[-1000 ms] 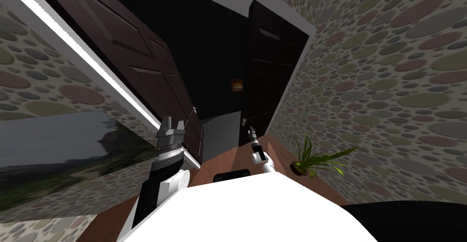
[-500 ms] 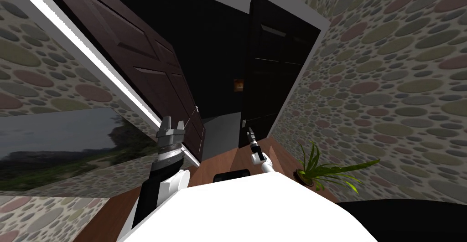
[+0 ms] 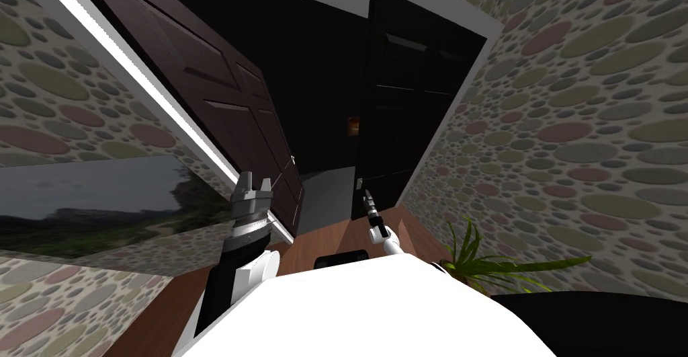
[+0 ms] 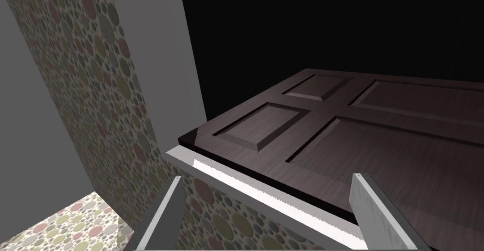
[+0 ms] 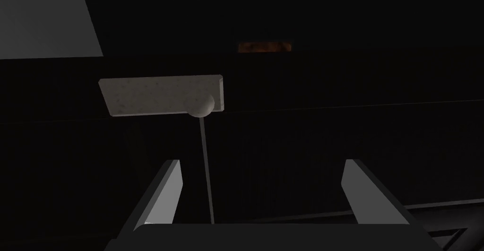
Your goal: Push the door open
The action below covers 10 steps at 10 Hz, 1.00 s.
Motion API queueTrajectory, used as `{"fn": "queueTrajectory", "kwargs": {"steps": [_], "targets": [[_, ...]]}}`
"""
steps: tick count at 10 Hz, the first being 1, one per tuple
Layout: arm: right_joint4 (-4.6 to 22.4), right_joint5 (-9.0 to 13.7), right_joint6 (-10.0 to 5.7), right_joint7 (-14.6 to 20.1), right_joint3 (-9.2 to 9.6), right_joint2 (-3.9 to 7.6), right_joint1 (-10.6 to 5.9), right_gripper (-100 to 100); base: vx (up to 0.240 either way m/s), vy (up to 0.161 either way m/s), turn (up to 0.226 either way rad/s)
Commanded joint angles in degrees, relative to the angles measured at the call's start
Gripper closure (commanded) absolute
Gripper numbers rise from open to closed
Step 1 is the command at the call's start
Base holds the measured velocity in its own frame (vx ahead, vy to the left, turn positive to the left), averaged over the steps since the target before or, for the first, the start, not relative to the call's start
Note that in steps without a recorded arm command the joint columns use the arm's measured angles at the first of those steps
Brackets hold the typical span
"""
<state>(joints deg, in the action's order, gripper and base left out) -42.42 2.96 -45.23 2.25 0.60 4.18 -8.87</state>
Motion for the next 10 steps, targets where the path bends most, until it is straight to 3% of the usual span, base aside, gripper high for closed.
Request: {"fn": "queueTrajectory", "kwargs": {"steps": [1,10], "targets": [[2.9,-0.1,-0.45,-0.2,0.1,-0.3,-1.05,-100,0.047,-0.135,0.156],[13.1,-0.1,-2.53,-0.7,0.18,-1.37,-5.11,-100,0.016,-0.121,0.102]]}}
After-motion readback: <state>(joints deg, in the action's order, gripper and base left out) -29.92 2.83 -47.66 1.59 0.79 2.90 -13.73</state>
